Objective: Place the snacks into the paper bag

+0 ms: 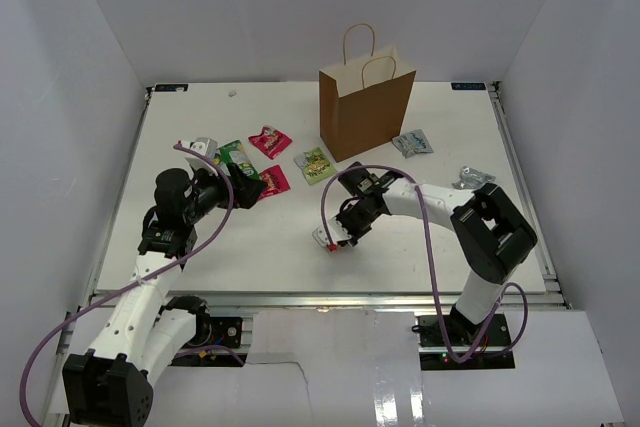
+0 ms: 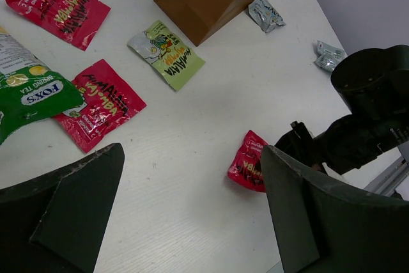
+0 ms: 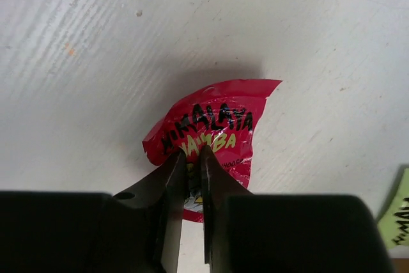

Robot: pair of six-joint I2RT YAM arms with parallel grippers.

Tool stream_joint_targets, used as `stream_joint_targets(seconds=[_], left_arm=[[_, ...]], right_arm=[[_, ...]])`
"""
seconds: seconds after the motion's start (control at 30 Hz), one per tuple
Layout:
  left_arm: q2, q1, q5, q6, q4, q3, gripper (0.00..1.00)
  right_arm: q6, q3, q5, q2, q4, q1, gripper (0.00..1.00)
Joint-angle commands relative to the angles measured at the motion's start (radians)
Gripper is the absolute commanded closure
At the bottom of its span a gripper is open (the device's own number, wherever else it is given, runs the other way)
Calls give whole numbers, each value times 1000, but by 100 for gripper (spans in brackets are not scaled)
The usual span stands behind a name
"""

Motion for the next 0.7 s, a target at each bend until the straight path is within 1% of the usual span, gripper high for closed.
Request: stream_joint_targets(seconds=[0.0, 0.03, 0.07, 0.1, 0.13, 0.17, 0.2, 0.27, 0.3, 0.33, 0.37, 0.4, 0.43, 0.47, 0.5, 0.53, 0.57, 0.6, 0.63, 0.67], left_arm=[[-9, 8, 5, 6, 12, 35, 2], [-11, 8, 5, 6, 11, 35, 2], [-11, 8, 8, 6, 11, 33, 2], [-11, 8, 8, 5, 12, 35, 2], [-11, 9, 11, 5, 14, 35, 2], [-9, 8, 11, 5, 15, 35, 2], [-9, 8, 16, 3, 15, 35, 2], [-8, 8, 16, 3, 15, 33, 2], [-8, 8, 19, 3, 15, 35, 2], [-8, 8, 18, 3, 17, 33, 2], [-6, 8, 18, 3, 17, 33, 2], [-6, 9, 18, 3, 17, 32, 2], [-6, 9, 18, 3, 17, 32, 2], [-5, 8, 18, 3, 17, 32, 2], [-5, 8, 16, 3, 17, 33, 2], [-3, 8, 16, 5, 17, 33, 2], [-3, 8, 16, 5, 17, 33, 2], [-5, 8, 14, 6, 15, 33, 2], [-3, 9, 11, 6, 15, 32, 2], [-3, 9, 8, 8, 15, 33, 2]], right_arm=[[108, 75, -112, -64, -77, -60, 87], [135, 75, -142, -81, -82, -79, 88], [211, 134, -172, -99, -84, -102, 89], [259, 173, -210, -136, -82, -157, 89], [317, 219, -244, -150, -76, -186, 89], [379, 332, -305, -159, -71, -218, 90], [569, 392, -327, -165, -49, -281, 92], [745, 504, -369, -164, 42, -341, 92], [918, 573, -378, -174, 92, -390, 92], [1009, 589, -361, -182, 157, -409, 92], [1092, 594, -344, -193, 309, -424, 92], [1254, 607, -326, -205, 380, -445, 92], [1328, 626, -288, -193, 469, -452, 92], [1390, 659, -266, -193, 485, -455, 92], [1443, 745, -252, -158, 498, -455, 92], [1547, 780, -220, -141, 510, -455, 92], [1614, 805, -193, -127, 530, -455, 92], [1666, 825, -164, -106, 585, -453, 92], [1736, 866, -90, -93, 594, -452, 92], [1763, 888, -41, -70, 593, -450, 92]])
